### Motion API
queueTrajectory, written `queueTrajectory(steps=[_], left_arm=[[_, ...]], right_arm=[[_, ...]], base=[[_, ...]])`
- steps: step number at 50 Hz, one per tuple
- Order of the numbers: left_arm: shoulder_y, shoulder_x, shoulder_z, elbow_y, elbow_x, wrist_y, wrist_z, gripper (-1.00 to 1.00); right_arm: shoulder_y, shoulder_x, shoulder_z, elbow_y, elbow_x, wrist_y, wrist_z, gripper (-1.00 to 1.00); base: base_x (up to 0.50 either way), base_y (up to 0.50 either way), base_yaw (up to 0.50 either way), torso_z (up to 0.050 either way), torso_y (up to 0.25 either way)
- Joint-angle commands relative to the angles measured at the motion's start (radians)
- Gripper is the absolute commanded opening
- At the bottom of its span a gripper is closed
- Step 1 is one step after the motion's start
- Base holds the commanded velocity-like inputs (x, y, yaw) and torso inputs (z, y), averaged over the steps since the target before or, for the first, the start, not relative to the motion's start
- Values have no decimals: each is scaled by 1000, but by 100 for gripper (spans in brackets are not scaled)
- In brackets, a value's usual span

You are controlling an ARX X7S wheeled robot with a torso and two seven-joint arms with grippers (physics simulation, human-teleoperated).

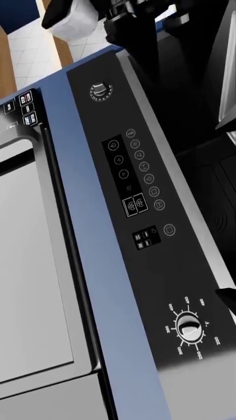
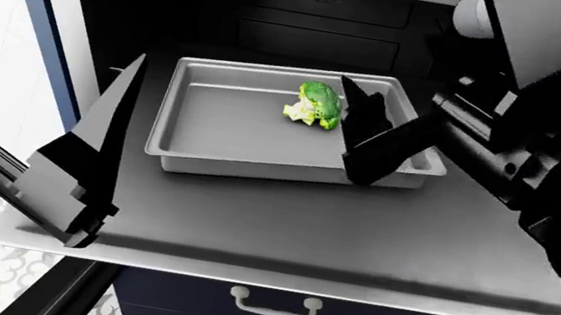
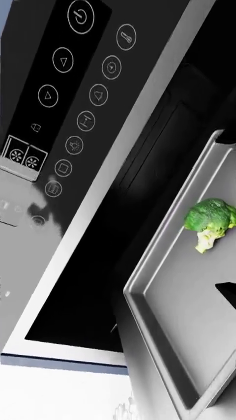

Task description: Pick the broccoli from the top rack in the oven and place it on the plate on the counter.

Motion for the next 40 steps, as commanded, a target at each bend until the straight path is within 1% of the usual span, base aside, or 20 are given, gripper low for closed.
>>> queueTrajectory(steps=[1, 9, 18, 25, 40], left_arm=[[-2, -6, 4, -2, -5, 7, 0, 100], [0, -5, 12, -2, 2, 10, 3, 100], [-8, -16, 12, -1, -12, 13, -2, 100], [-7, -17, 18, -2, -4, 15, 0, 100], [20, -17, 21, -5, 20, 29, 11, 100]], right_arm=[[50, -24, -148, 185, -306, -72, -305, 100], [60, -50, -216, 289, -406, -152, -384, 100], [111, -93, -270, 392, -425, -164, -474, 100], [136, -112, -260, 462, -414, -180, -514, 100], [140, -110, -212, 590, -423, -233, -518, 100]], base=[[0, 0, 0, 0, 0], [0, 0, 0, 0, 0], [0, 0, 0, 0, 0], [0, 0, 0, 0, 0], [0, 0, 0, 0, 0]])
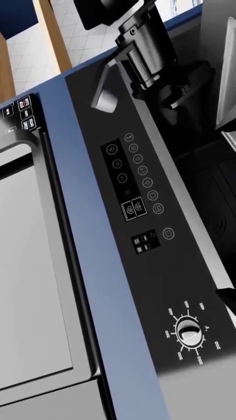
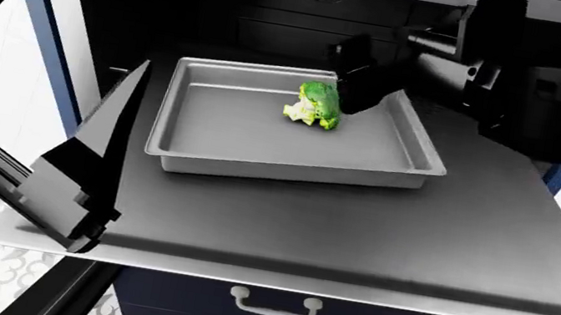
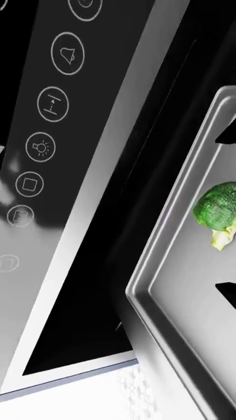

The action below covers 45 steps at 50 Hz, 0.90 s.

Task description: Pick the broccoli from the top rack in the oven and place it on the plate on the counter.

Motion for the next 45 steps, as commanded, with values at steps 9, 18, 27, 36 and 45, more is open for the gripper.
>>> queueTrajectory(steps=[9, 18, 27, 36, 45], left_arm=[[29, -2, 1, -4, 17, 19, 10, 100], [33, -6, 3, -2, 20, 24, 8, 100], [41, -6, 8, -2, 27, 29, 8, 100], [42, -9, 10, -5, 27, 34, 9, 100], [45, -10, 13, -7, 31, 40, 10, 100]], right_arm=[[39, -47, -5, 215, -48, -80, -84, 100], [46, -76, -40, 286, -80, -109, -124, 100], [38, -89, -53, 324, -92, -123, -136, 100], [33, -99, -68, 352, -98, -118, -135, 100], [26, -103, -82, 360, -99, -108, -133, 100]], base=[[0, 0, 0, 0, 0], [0, 0, 0, 0, 0], [0, 0, 0, 0, 0], [0, 0, 0, 0, 0], [0, 0, 0, 0, 0]])
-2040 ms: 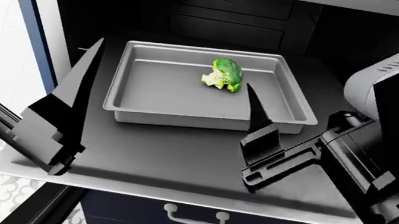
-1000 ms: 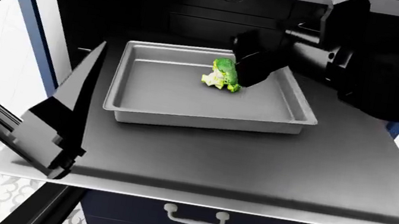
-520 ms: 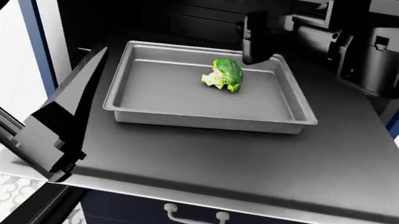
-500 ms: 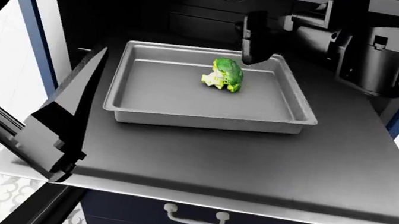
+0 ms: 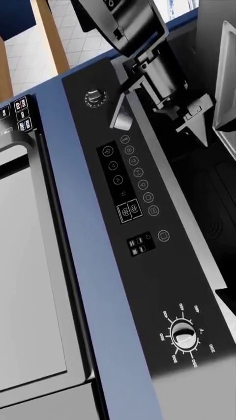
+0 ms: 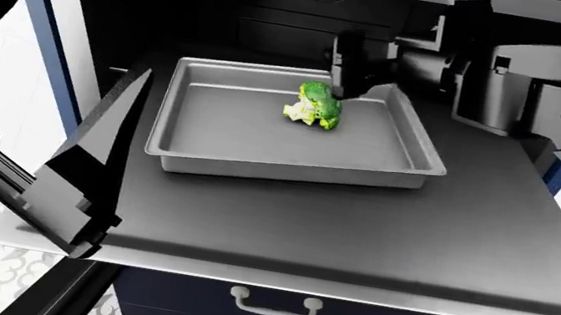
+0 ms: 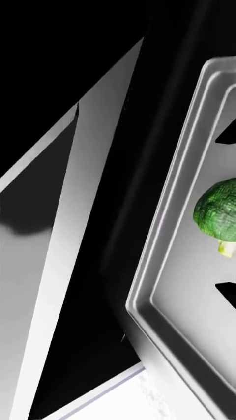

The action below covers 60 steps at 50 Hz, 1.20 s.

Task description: Pick the broccoli from the top rack in the oven and place it on the plate on the counter.

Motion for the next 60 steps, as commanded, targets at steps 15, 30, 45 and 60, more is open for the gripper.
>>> queueTrajectory(steps=[15, 30, 45, 60], left_arm=[[21, -3, 2, -6, 15, 18, 3, 100], [27, -7, 3, -6, 18, 26, 1, 100], [44, -8, 0, -12, 28, 39, 6, 100], [30, -20, 2, -7, 10, 39, -6, 100]], right_arm=[[-20, -25, -56, 42, -20, -5, -37, 100], [-17, -36, -80, 75, -47, -34, -50, 100], [-25, -54, -115, 106, -62, -35, -72, 100], [-28, -61, -135, 113, -65, -38, -92, 100]], base=[[0, 0, 0, 0, 0], [0, 0, 0, 0, 0], [0, 0, 0, 0, 0], [0, 0, 0, 0, 0]])
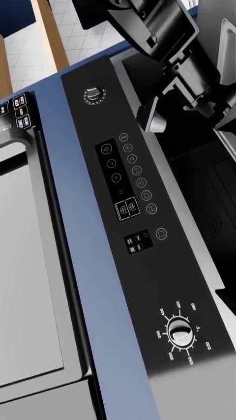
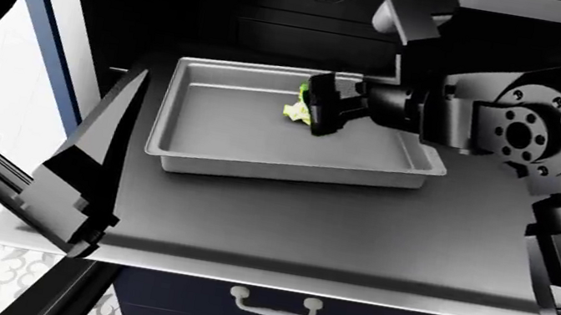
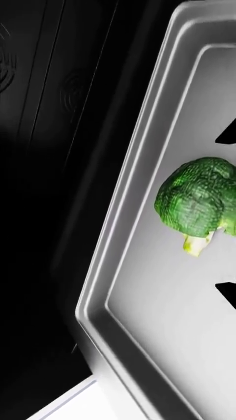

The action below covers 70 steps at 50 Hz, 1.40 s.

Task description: Pick the broccoli from the top rack in the oven and place it on the plate on the counter.

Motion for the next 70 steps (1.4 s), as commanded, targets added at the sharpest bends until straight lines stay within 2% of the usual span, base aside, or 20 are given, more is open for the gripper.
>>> queueTrajectory(steps=[1, 70], left_arm=[[-2, -6, 1, 2, -4, 3, -4, 100], [25, -9, 13, -15, 24, 33, 6, 100]], right_arm=[[-2, -8, -17, 13, -8, -9, -14, 100], [48, -122, -156, 281, -139, -118, -131, 100]], base=[[0, 0, 0, 0, 0], [0, 0, 0, 0, 0]])
